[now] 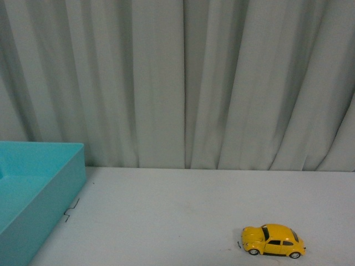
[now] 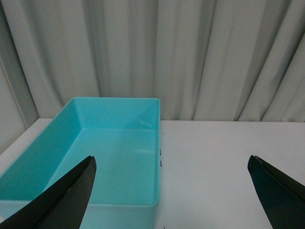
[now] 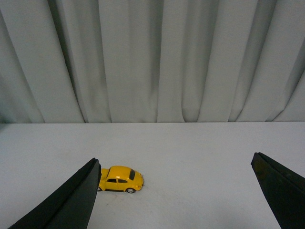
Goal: Wind up and store yellow beetle toy
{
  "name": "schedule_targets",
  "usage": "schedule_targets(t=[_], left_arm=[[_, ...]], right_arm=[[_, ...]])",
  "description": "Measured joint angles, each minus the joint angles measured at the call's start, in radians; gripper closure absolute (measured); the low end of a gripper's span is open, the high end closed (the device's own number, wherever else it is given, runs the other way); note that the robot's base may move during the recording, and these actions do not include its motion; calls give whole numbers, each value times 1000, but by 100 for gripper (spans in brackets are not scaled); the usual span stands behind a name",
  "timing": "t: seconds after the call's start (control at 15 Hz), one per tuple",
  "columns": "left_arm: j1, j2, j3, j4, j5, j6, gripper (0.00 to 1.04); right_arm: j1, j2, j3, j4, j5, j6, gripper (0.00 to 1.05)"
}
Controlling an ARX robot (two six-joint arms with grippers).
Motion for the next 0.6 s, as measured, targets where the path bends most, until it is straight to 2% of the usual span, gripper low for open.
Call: schedule_targets(t=[0.6], left_arm=[[0,0,0,0,0,0,7]], right_arm=[[0,0,0,0,0,0,7]])
